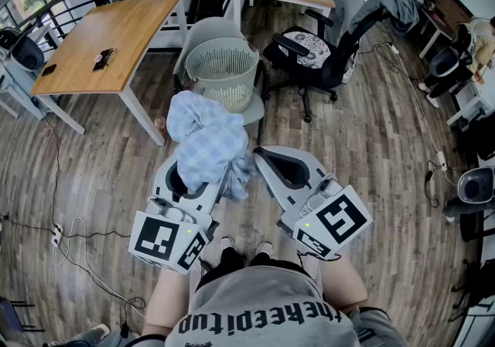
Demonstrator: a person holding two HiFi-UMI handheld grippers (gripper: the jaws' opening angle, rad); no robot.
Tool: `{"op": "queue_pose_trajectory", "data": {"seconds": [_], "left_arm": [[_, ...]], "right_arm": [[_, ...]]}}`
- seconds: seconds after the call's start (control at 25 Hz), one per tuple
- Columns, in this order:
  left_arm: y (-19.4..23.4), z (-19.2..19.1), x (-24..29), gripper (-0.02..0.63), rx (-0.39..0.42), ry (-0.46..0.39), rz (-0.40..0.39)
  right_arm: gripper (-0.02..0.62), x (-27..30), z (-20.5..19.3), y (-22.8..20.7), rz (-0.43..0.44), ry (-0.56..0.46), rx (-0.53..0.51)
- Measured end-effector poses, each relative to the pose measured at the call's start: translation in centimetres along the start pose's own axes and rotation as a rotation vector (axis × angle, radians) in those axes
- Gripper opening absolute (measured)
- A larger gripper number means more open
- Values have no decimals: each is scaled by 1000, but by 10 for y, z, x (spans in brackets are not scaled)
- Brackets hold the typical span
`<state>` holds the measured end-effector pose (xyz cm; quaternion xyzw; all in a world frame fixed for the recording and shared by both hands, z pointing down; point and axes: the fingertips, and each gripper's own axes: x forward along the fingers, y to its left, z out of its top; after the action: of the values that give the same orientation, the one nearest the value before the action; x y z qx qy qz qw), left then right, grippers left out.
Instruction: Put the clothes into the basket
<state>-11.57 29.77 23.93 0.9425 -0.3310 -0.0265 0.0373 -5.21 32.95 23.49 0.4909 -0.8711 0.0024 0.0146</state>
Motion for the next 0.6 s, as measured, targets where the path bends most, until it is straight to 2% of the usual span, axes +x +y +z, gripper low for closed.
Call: {"op": "queue_pose_trajectory", "data": {"seconds": [0.6], "left_arm": [[12,2,1,224,-3,-5,-13]], "right_arm": [[9,13,0,5,-7,8,-11]]}}
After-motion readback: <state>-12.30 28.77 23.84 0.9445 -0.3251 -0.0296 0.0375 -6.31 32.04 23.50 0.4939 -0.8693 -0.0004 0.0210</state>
